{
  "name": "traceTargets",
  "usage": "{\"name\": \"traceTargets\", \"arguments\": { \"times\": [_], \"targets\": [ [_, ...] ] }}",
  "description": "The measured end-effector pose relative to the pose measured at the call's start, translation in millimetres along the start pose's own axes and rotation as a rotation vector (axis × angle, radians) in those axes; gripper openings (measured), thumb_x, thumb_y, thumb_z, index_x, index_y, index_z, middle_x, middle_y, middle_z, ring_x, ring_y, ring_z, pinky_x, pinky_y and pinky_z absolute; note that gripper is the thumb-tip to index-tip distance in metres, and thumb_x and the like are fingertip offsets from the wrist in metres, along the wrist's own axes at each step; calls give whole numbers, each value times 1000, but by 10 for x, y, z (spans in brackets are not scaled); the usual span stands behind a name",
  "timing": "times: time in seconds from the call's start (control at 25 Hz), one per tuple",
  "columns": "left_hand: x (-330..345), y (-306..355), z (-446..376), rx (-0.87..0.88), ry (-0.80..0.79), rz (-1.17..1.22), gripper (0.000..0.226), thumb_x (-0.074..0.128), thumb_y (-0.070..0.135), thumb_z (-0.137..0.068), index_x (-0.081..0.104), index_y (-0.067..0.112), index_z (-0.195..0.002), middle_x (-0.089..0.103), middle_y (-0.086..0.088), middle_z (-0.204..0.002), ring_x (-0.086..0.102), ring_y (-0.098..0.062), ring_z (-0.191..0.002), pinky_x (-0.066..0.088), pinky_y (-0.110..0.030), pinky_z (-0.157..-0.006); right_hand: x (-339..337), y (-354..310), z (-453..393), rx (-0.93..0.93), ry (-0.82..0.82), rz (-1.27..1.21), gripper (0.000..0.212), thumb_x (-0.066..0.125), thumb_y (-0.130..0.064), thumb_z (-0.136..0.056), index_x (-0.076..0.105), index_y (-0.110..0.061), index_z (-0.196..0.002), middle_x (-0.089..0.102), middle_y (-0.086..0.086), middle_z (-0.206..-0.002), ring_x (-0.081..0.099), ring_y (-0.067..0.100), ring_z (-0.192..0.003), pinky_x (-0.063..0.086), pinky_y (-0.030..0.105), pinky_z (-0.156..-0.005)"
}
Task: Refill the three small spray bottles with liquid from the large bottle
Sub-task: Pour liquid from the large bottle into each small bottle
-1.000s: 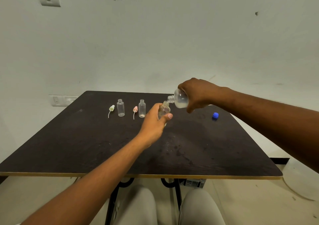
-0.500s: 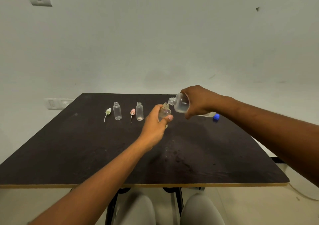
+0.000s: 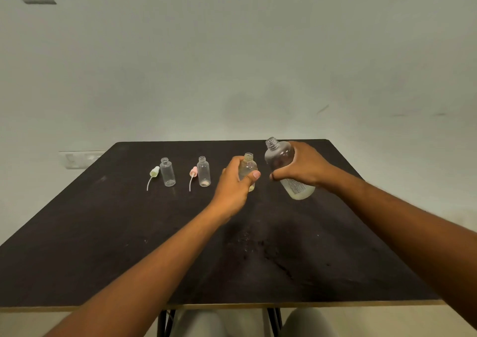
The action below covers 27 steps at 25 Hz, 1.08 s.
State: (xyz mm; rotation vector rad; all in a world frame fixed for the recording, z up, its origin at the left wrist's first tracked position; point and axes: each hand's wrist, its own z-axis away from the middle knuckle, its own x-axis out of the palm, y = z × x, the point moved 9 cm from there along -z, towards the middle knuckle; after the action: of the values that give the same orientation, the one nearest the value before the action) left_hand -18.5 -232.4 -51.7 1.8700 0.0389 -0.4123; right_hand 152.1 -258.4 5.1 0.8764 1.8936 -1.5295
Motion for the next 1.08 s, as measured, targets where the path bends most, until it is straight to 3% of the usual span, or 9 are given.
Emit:
{"name": "traceTargets", "arguments": {
  "times": [0.2, 0.32, 0.48, 0.72, 0.96, 1.08],
  "targets": [
    [49, -166, -281, -15, 13, -8, 29, 68, 22, -96, 55, 22, -122, 69, 4, -117, 66, -13, -109, 57, -39, -96, 16, 427, -176, 83, 102, -182, 55, 93, -35, -65, 68, -28, -114, 73, -8, -102, 70, 12, -94, 56, 29, -80],
    [111, -268, -426, -14, 20, -60, 28, 69, 22, -95, 56, 20, -119, 67, 5, -113, 66, -13, -105, 55, -26, -85, 82, 622, -263, 109, 133, -245, 64, 93, -37, -68, 64, -24, -124, 71, -5, -110, 68, 14, -100, 56, 29, -84],
    [182, -370, -576, -8, 33, -122, 31, 72, 21, -93, 58, 20, -121, 65, 9, -111, 63, -5, -98, 44, -11, -75, 134, 859, -377, 145, 207, -329, 72, 95, -39, -63, 64, -23, -125, 72, -4, -113, 69, 17, -104, 59, 41, -94],
    [323, -542, -817, -7, 30, -202, 34, 76, 22, -90, 60, 19, -119, 66, 5, -110, 64, -11, -100, 53, -27, -86, 105, 971, -477, 136, 298, -416, 63, 94, -33, -67, 65, -20, -122, 73, -4, -110, 70, 14, -102, 59, 37, -94],
    [414, -690, -909, -39, 7, -257, 34, 77, 22, -89, 59, 20, -118, 63, 7, -109, 60, -11, -100, 47, -20, -79, 63, 1020, -519, 124, 336, -487, 59, 93, -28, -69, 66, -20, -121, 73, -3, -108, 71, 14, -101, 60, 39, -93],
    [431, -744, -935, -41, 13, -296, 38, 78, 26, -88, 58, 23, -121, 62, 9, -111, 60, -16, -108, 52, -32, -92, 46, 1013, -504, 117, 338, -472, 60, 93, -30, -69, 66, -20, -122, 73, -3, -109, 71, 15, -102, 60, 40, -94]
  ]
}}
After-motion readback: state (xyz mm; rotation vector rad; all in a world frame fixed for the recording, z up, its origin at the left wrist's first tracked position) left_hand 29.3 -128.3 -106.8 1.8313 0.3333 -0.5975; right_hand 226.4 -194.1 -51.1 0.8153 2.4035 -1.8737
